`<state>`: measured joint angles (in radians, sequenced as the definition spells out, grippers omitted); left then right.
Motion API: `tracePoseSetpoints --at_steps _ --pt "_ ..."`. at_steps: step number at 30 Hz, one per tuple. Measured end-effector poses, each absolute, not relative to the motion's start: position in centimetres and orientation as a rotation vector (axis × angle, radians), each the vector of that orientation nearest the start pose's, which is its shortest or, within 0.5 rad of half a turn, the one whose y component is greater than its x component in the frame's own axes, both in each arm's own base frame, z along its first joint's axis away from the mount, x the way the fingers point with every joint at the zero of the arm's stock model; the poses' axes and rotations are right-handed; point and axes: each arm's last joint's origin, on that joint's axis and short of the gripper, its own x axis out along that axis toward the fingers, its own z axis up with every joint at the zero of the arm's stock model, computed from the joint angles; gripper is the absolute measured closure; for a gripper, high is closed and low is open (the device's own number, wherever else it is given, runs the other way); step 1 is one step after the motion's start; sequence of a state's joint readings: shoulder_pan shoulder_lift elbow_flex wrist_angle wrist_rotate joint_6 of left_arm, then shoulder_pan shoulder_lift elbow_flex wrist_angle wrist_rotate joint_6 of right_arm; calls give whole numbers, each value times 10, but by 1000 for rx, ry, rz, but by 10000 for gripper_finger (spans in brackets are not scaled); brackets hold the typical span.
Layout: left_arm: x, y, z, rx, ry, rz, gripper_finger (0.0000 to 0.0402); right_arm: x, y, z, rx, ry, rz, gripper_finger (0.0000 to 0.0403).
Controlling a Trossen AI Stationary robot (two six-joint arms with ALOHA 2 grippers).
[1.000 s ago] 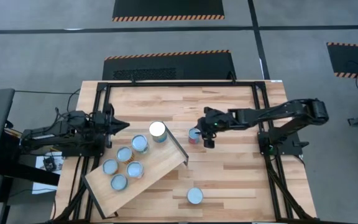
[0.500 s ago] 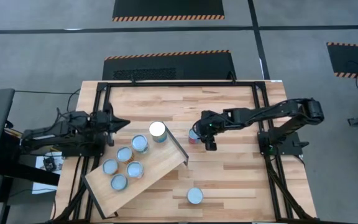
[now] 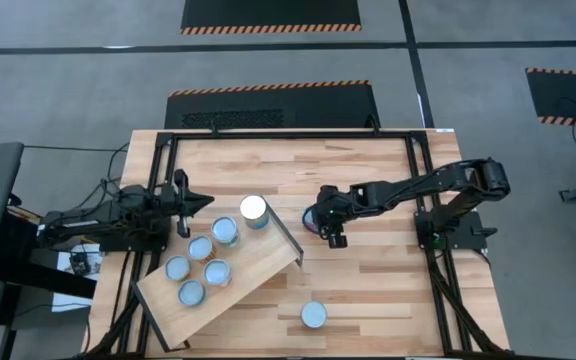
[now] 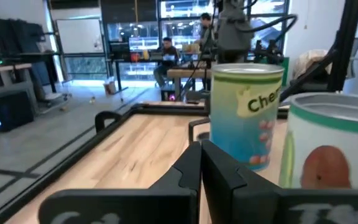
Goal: Pick and place cans onto a shelf
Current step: Put the canned chicken soup on the shelf
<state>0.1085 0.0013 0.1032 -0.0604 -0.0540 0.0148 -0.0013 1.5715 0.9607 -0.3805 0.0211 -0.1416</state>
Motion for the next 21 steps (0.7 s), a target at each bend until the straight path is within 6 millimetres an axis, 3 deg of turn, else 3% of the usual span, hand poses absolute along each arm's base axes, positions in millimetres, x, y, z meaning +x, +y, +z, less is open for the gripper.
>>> tracePoseSetpoints --at_steps 5,11,15,21 --pt "90 12 189 3 0 177 401 315 -3 185 -189 1013 6 277" --pt "90 12 187 22 17 182 401 318 -3 193 -195 1030 11 348" --pt "90 12 186 38 29 198 401 318 -3 210 -184 1061 13 391" --pt "89 14 184 18 49 259 401 313 4 254 -123 1094 -24 369"
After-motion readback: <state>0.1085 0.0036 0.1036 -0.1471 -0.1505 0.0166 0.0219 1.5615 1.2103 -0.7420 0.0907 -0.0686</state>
